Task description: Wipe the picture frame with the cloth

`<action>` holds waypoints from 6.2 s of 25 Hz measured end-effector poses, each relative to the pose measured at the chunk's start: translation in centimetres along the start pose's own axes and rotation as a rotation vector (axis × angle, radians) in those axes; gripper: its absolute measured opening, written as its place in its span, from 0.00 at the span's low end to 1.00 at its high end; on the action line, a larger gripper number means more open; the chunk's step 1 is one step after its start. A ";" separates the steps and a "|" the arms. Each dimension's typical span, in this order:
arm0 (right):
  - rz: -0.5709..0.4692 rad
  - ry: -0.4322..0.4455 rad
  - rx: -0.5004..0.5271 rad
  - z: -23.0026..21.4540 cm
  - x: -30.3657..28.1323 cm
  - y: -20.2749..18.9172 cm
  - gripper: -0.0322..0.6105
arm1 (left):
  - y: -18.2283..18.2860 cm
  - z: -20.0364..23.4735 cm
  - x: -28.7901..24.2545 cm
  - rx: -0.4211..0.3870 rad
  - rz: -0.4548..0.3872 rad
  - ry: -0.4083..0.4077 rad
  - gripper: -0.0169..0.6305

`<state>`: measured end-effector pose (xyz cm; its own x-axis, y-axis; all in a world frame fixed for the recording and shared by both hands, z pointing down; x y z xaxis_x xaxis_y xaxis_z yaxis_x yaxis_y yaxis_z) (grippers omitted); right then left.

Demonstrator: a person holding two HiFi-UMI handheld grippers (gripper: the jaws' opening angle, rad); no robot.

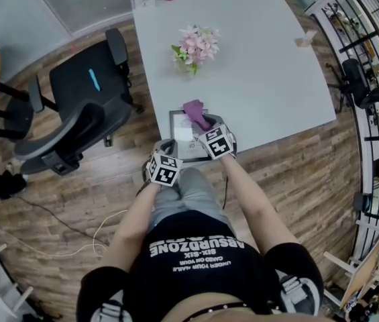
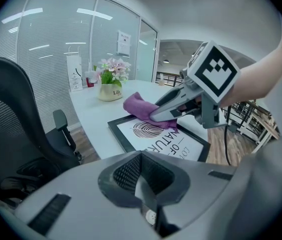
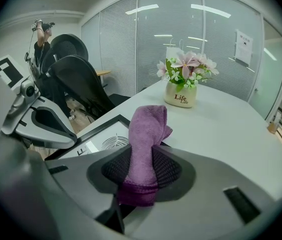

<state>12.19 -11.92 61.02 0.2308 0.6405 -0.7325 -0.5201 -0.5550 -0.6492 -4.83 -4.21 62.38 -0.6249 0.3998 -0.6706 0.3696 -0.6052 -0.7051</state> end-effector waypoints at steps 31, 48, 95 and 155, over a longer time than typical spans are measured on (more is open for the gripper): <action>0.035 0.044 -0.130 3.1 -0.1 0.2 0.26 | -0.1 0.1 0.0 0.067 -0.007 -0.009 0.05; -0.008 0.182 -0.101 5.6 -1.7 2.2 0.26 | -0.2 0.3 0.1 0.102 -0.011 -0.022 0.05; 0.120 0.192 -0.023 6.2 2.6 -1.5 0.26 | -0.4 1.9 0.2 0.229 -0.018 -0.096 0.05; 0.120 0.139 -0.280 9.8 4.2 -2.1 0.26 | 0.1 1.3 0.4 0.209 -0.025 -0.060 0.05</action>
<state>6.19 -2.86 61.37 0.3018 0.4940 -0.8154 -0.3090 -0.7585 -0.5738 -5.90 -4.97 62.38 -0.6743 0.3780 -0.6343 0.2069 -0.7279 -0.6537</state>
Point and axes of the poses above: the fingertips, and each gripper's own axes: x backward along the fingers, z to its left, y out of its top, the point moved 10 cm from there along x, backward along the fingers, and after that the axes turned 12 degrees about -y, right-handed, at the moved point
